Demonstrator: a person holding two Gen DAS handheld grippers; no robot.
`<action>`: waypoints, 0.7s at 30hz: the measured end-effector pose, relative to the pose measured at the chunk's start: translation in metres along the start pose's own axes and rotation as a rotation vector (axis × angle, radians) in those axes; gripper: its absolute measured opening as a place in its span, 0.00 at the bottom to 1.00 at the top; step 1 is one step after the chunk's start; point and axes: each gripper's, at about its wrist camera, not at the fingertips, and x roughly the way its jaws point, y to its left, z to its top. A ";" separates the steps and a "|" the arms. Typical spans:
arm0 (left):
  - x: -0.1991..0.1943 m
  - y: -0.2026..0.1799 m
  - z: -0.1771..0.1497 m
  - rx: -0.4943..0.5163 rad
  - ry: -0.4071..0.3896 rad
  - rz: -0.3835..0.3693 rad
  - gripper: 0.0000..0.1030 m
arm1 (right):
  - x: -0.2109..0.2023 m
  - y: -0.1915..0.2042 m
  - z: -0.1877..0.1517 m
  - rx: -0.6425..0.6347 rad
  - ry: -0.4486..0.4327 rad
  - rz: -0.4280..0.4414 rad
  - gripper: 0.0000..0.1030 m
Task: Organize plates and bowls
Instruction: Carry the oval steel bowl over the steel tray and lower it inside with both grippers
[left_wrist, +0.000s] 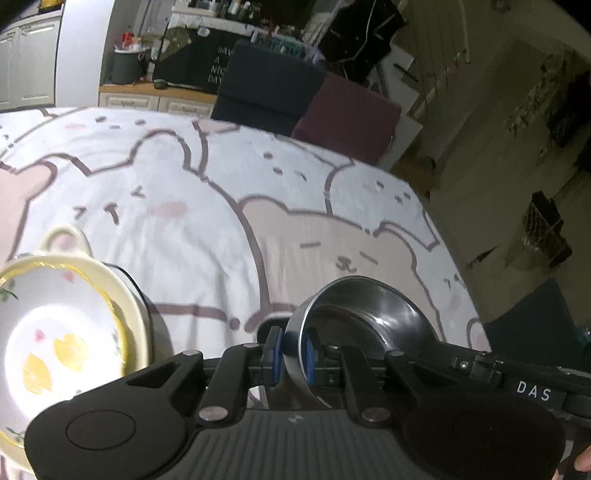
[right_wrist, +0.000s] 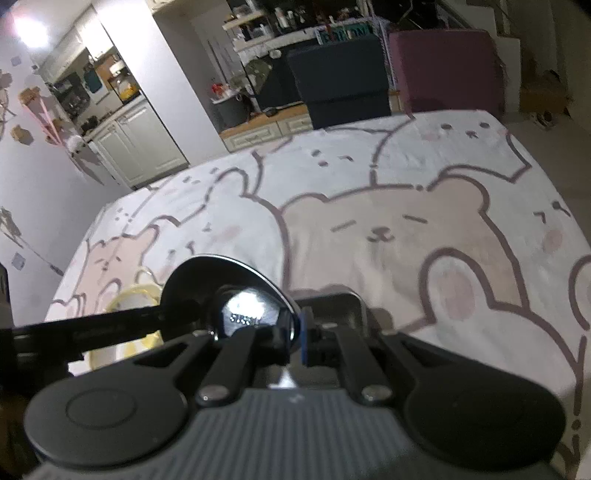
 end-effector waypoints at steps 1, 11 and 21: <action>0.005 -0.002 -0.002 0.006 0.009 0.003 0.13 | 0.001 -0.002 -0.001 0.002 0.007 -0.005 0.06; 0.039 -0.011 -0.009 0.059 0.071 0.032 0.13 | 0.016 -0.028 -0.015 0.007 0.083 -0.054 0.06; 0.052 -0.012 -0.011 0.110 0.095 0.070 0.13 | 0.032 -0.027 -0.022 -0.034 0.148 -0.071 0.06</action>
